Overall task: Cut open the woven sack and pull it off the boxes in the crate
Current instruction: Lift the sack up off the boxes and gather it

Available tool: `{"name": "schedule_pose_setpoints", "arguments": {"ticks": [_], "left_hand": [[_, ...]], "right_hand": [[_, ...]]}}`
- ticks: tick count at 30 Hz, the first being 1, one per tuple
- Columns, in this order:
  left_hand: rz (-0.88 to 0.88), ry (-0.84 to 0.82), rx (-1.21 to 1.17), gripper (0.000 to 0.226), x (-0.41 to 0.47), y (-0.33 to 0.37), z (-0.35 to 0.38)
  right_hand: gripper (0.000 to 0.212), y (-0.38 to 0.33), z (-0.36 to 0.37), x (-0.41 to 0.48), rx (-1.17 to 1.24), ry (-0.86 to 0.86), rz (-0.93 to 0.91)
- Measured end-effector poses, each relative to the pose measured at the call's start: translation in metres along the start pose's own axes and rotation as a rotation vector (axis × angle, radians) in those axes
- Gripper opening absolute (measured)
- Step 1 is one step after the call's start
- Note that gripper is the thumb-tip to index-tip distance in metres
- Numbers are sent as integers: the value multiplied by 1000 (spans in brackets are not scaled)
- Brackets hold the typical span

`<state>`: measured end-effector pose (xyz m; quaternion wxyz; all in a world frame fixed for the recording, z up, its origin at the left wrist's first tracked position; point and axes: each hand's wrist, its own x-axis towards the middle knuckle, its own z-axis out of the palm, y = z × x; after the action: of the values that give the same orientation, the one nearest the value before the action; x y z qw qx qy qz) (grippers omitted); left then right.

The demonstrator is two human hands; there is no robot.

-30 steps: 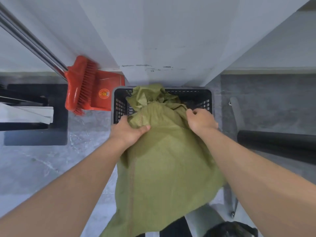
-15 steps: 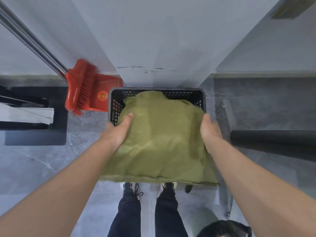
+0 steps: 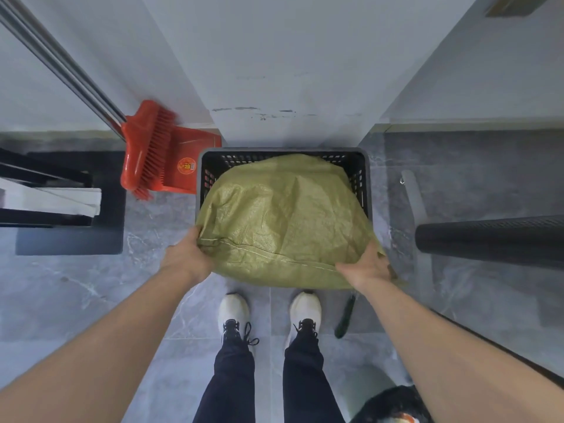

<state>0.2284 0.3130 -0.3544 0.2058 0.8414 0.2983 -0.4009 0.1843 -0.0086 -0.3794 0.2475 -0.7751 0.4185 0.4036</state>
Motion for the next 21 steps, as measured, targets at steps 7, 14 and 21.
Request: {"name": "schedule_pose_setpoints", "arguments": {"ticks": [7,14,21], "left_hand": [[96,87,-25,58,-10,9,9],[164,127,26,40,-10,21,12],[273,176,-6,37,-33,36,11]], "right_hand": [[137,0,19,17,-56,117,127],[86,1,26,26,-21,150,114],[45,-23,23,-6,326,229,-72]]}}
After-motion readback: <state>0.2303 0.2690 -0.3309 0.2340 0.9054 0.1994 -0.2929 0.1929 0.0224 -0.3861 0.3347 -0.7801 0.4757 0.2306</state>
